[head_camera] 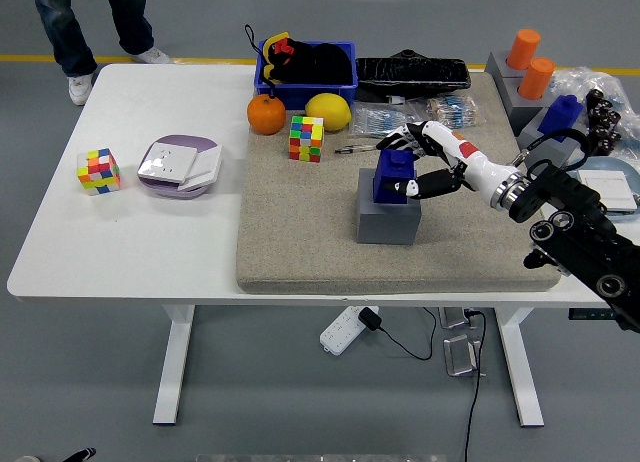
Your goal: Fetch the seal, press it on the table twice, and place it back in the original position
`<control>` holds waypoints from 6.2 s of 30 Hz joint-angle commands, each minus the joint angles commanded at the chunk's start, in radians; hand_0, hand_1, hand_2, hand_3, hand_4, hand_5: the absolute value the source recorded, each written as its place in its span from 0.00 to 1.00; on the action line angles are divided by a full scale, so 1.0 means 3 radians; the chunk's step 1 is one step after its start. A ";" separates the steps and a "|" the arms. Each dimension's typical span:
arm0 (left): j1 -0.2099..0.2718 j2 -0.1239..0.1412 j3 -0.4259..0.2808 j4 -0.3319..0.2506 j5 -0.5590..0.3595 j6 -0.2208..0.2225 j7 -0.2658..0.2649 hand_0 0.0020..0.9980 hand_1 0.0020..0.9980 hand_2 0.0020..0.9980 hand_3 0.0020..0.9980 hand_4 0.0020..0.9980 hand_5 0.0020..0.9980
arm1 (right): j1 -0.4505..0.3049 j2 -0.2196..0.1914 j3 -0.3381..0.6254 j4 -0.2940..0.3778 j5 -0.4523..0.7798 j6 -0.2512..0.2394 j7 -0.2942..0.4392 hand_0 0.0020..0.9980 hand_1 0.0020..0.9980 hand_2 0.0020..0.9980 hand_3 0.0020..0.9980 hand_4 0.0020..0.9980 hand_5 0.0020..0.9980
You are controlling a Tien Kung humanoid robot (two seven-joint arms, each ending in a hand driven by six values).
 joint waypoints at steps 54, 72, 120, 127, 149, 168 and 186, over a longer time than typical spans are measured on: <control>0.0027 -0.0026 -0.0055 0.0001 0.0029 0.0000 -0.0007 0.81 0.81 0.78 0.82 0.71 0.43 | -0.0644 -0.0327 0.0629 -0.0329 -0.0192 0.0060 -0.0093 0.42 0.33 0.34 0.34 0.60 0.00; 0.0020 -0.0009 -0.0056 0.0003 0.0019 0.0006 -0.0010 0.81 0.81 0.78 0.82 0.71 0.43 | -0.0263 -0.0314 0.0637 0.0572 -0.0088 0.0168 -0.0152 0.42 0.33 0.34 0.34 0.60 0.00; -0.0024 -0.0012 0.0026 -0.0002 -0.0027 0.0005 -0.0010 0.82 0.81 0.78 0.82 0.71 0.43 | 0.0266 -0.0016 -0.0214 -0.0161 0.0027 0.0222 -0.0066 0.41 0.32 0.34 0.33 0.60 0.00; -0.0031 -0.0003 0.0029 -0.0005 -0.0027 0.0005 -0.0009 0.82 0.81 0.78 0.82 0.71 0.42 | 0.0306 -0.0019 -0.0219 -0.0170 0.0005 0.0221 -0.0061 0.41 0.33 0.34 0.33 0.60 0.00; -0.0013 0.0012 0.0062 -0.0009 -0.0039 0.0004 -0.0002 0.82 0.81 0.78 0.82 0.71 0.42 | 0.0350 -0.0015 -0.0352 -0.0239 -0.0062 0.0231 -0.0050 0.41 0.32 0.34 0.33 0.60 0.00; -0.0016 0.0008 0.0043 -0.0007 -0.0034 0.0003 -0.0005 0.82 0.81 0.78 0.82 0.71 0.42 | 0.0438 -0.0112 -0.0332 -0.0204 -0.0146 0.0269 -0.0059 0.41 0.32 0.34 0.32 0.60 0.00; -0.0020 0.0001 0.0027 -0.0005 -0.0027 0.0002 -0.0007 0.82 0.81 0.78 0.82 0.71 0.42 | 0.0482 -0.0181 -0.0371 -0.0088 -0.0482 0.0353 -0.0114 0.40 0.32 0.33 0.32 0.60 0.00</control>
